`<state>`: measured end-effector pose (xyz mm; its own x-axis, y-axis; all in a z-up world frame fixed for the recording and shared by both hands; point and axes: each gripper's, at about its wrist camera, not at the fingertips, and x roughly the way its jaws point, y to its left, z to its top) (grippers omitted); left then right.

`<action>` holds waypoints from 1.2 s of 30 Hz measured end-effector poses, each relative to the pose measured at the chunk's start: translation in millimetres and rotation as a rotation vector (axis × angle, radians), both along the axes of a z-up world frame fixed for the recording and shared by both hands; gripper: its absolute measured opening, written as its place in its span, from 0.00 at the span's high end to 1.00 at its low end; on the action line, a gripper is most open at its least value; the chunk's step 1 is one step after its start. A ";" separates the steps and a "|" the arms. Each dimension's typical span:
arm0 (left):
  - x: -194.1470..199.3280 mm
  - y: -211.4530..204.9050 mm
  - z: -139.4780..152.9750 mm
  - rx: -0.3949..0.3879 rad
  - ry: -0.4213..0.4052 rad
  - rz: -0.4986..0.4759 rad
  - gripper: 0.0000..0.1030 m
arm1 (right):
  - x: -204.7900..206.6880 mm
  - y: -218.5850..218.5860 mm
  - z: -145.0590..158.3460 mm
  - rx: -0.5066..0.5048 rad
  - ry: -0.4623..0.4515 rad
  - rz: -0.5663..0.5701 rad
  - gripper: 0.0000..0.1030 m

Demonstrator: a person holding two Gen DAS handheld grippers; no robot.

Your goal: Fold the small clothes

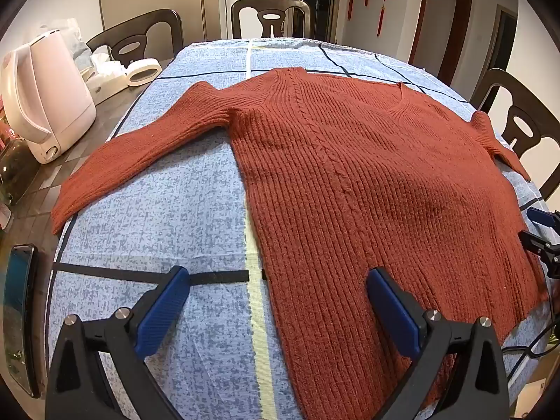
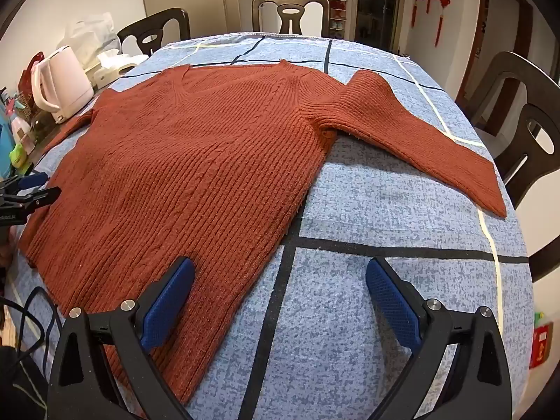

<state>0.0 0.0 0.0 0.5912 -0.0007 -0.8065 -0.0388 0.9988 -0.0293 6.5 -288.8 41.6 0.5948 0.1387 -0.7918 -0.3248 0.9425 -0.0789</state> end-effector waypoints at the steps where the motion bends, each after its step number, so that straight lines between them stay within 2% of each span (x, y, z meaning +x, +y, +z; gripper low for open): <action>1: 0.0 0.3 0.0 -0.009 -0.001 0.000 0.01 | 0.0 0.1 0.0 -0.004 -0.001 0.000 0.04; 36: 0.0 0.1 0.0 0.000 -0.002 0.000 0.00 | 0.5 1.3 -0.2 0.000 -0.002 0.002 0.04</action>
